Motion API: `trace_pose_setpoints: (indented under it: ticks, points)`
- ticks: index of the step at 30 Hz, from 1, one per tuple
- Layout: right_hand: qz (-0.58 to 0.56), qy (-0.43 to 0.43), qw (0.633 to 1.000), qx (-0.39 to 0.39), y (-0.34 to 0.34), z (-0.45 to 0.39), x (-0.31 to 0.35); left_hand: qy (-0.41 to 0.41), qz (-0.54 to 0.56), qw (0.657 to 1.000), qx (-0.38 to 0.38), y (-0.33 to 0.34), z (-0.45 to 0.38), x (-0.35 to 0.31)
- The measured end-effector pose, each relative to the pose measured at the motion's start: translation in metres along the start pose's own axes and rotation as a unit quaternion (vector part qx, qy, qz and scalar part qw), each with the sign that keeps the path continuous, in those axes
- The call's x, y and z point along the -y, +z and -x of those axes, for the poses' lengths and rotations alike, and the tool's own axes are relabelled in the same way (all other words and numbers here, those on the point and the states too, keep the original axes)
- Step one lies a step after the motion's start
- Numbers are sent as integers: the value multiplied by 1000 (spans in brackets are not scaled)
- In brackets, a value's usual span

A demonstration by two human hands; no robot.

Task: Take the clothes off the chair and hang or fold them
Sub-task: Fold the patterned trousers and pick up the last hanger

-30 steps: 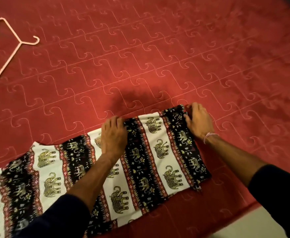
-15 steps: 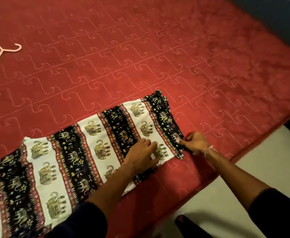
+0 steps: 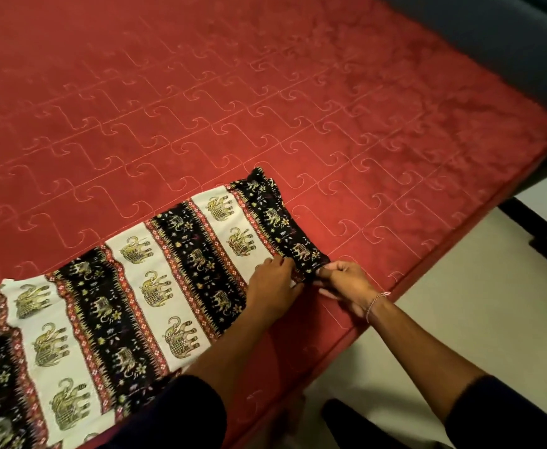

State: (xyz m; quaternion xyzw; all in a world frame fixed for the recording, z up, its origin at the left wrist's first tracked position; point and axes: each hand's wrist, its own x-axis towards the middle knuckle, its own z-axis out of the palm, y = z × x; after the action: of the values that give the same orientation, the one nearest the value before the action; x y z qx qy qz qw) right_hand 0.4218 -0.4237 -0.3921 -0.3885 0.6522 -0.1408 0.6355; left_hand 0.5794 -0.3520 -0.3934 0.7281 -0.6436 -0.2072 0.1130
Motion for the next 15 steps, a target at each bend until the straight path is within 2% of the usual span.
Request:
trace_pose_setpoints:
  ticks: [2,4,6,8,10,11,12,15]
  points:
    - [21,-38,999,0,-10,-3,1,-9,1,1000,3,2,-5,-7]
    - [136,-169,976,-21,-23,-10,1,-17,17,1000,-7,1,-7,-13]
    - [289,-331,897,-41,-35,-17,2,-6,20,999,-26,1,-7,-16]
    - [383,-479,787,-65,-43,-16,2,17,8,999,-43,3,-5,-18]
    - [437,-571,689,-86,-46,-6,0,36,3,997,-62,6,-1,-20]
    - [448,-590,666,-87,-48,-6,-5,44,-1,997,-70,8,1,-20]
    - [453,-590,664,-77,-51,-5,-11,55,-9,996,-67,10,3,-20]
    - [444,-502,742,-25,-63,-7,-28,82,-28,996,15,17,8,-20]
